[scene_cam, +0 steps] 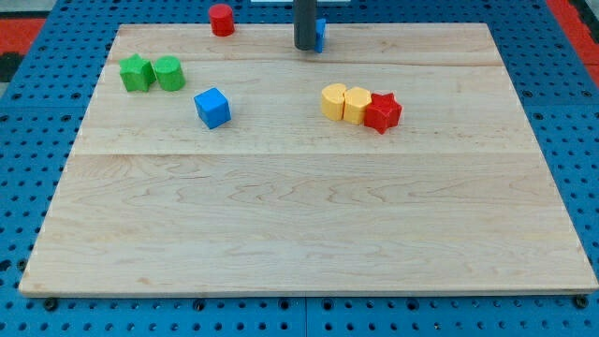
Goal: Push the blue cube horizontally to the right side of the blue triangle
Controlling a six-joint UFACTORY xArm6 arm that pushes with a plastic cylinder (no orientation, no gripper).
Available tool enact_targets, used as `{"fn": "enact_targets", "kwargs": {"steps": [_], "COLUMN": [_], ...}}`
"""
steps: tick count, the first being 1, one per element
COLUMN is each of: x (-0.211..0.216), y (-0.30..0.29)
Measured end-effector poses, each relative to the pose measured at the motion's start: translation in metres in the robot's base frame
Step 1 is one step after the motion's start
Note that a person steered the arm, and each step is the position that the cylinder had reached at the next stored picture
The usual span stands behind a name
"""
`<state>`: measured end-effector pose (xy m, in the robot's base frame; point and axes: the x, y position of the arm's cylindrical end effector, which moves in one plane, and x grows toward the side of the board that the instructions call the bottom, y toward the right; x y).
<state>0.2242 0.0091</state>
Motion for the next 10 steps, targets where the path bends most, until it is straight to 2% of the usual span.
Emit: {"fn": "enact_targets", "kwargs": {"steps": [1,2,3,4,5,6,7,8,9,10], "x": [0.024,0.077,0.142,0.169,0.156,0.145,0.168,0.132,0.094,0.075], "y": [-0.055,-0.158,-0.184,-0.114,-0.047,-0.049,-0.087,-0.078,0.018,0.043]}}
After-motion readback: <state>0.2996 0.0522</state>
